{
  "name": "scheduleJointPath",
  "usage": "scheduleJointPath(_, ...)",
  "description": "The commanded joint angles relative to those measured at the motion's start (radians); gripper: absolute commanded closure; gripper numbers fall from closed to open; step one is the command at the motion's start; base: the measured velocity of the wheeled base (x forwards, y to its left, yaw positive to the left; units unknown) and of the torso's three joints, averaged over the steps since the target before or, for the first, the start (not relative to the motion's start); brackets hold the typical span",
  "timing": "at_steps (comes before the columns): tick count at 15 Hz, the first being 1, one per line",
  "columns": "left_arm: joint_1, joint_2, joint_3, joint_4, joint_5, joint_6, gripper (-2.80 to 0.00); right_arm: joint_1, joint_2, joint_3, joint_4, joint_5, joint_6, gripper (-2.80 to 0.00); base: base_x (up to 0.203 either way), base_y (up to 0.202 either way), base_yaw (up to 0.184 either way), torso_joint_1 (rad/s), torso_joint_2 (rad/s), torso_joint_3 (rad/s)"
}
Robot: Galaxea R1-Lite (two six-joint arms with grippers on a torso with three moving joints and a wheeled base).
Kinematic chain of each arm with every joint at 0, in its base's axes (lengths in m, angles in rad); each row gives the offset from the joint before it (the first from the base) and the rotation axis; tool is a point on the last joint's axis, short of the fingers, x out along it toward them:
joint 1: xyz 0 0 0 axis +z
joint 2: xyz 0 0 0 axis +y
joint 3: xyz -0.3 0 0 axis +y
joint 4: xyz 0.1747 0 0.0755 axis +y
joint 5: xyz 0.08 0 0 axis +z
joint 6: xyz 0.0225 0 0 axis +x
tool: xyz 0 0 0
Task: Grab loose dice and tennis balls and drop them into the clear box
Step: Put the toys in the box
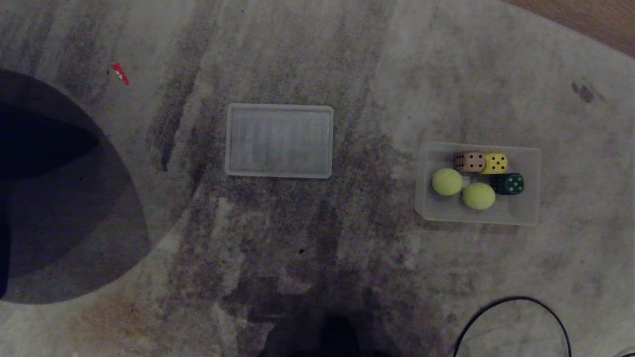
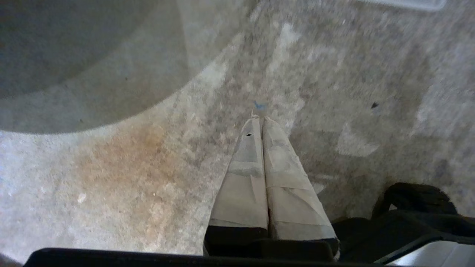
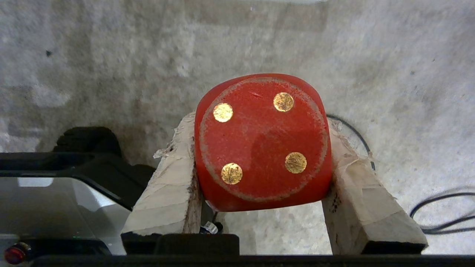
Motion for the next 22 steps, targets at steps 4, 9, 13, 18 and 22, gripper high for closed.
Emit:
scheduleJointPath(4,0.000,0.001,0.002,0.000,0.004,-0.024,0.00,0.000,0.000,0.000,0.000,-0.001,0.008,0.00,0.000,0.000,0.000,0.003,0.00,-0.084)
scheduleJointPath(9,0.000,0.001,0.002,-0.003,0.010,-0.043,0.00,-0.001,0.099,-0.104,0.001,-0.021,0.034,0.00,0.000,0.000,0.000,0.000,0.00,0.000)
scheduleJointPath(13,0.000,0.002,0.002,-0.003,0.010,-0.043,0.00,-0.001,0.511,-0.219,-0.084,-0.021,0.143,0.00,0.000,0.000,0.000,0.000,0.00,0.000)
scheduleJointPath(18,0.000,0.001,0.002,-0.003,0.010,-0.043,0.00,0.001,1.020,-0.255,-0.496,-0.026,0.217,0.00,0.000,0.000,0.000,0.000,0.00,0.000)
scheduleJointPath(22,0.000,0.001,0.002,-0.003,0.010,-0.043,0.00,0.001,1.326,-0.276,-0.769,-0.038,0.269,0.00,0.000,0.000,0.000,0.000,0.00,0.000)
